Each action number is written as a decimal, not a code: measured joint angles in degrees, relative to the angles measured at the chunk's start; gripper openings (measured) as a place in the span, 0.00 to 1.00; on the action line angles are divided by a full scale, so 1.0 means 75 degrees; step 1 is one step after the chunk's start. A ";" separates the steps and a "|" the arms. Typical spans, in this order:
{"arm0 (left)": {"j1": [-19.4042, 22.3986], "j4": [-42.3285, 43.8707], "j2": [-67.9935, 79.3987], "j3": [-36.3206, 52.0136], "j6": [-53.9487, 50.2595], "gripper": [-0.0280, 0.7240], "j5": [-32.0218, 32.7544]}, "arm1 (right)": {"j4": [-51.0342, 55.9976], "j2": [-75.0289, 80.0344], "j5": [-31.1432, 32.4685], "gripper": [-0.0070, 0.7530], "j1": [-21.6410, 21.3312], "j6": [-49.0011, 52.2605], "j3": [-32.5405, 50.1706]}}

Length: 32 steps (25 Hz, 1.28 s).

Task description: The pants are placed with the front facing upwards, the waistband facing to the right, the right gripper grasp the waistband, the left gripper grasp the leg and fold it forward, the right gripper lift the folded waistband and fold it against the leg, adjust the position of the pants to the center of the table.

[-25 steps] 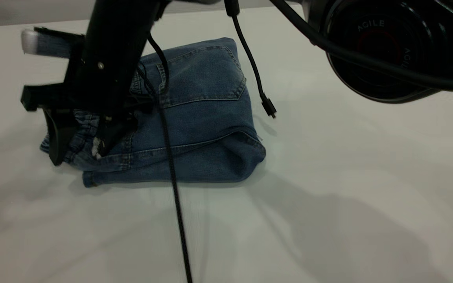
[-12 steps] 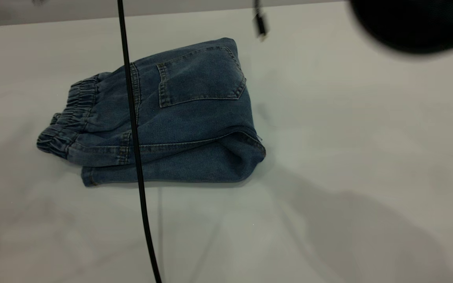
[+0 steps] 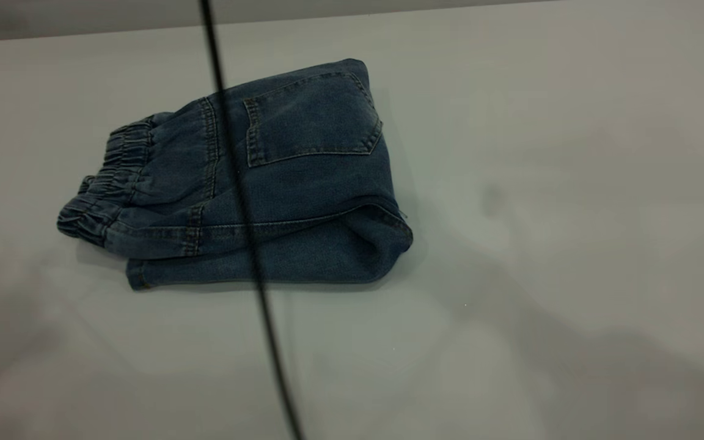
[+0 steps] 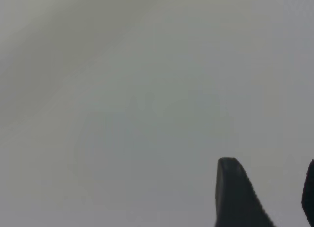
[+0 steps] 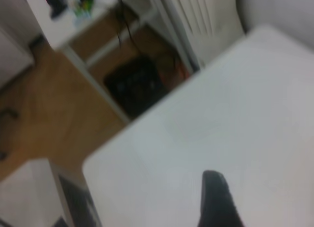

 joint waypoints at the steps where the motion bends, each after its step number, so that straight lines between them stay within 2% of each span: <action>1: 0.0000 0.0000 -0.0032 0.0000 0.0000 0.46 0.0008 | 0.0000 -0.0222 0.0000 0.48 0.0000 0.0000 0.0000; 15: 0.0000 -0.0007 -0.0088 0.0000 0.0000 0.46 -0.0001 | -0.0870 -0.3126 -0.0016 0.48 -0.0121 -0.0006 0.0007; 21: 0.0000 -0.0007 -0.0191 0.0000 -0.0250 0.46 -0.0044 | -0.0851 -0.4544 -0.0043 0.48 -0.0736 -0.0006 0.0141; 26: 0.0000 -0.0007 -0.0339 0.0000 -0.0259 0.46 -0.0055 | -0.0881 -0.5873 -0.0047 0.48 -0.1279 -0.0015 0.1484; 32: 0.0000 -0.0007 -0.0334 0.0000 -0.0259 0.46 -0.0039 | -0.1703 -0.7499 -0.0045 0.48 -0.1296 -0.0401 0.4154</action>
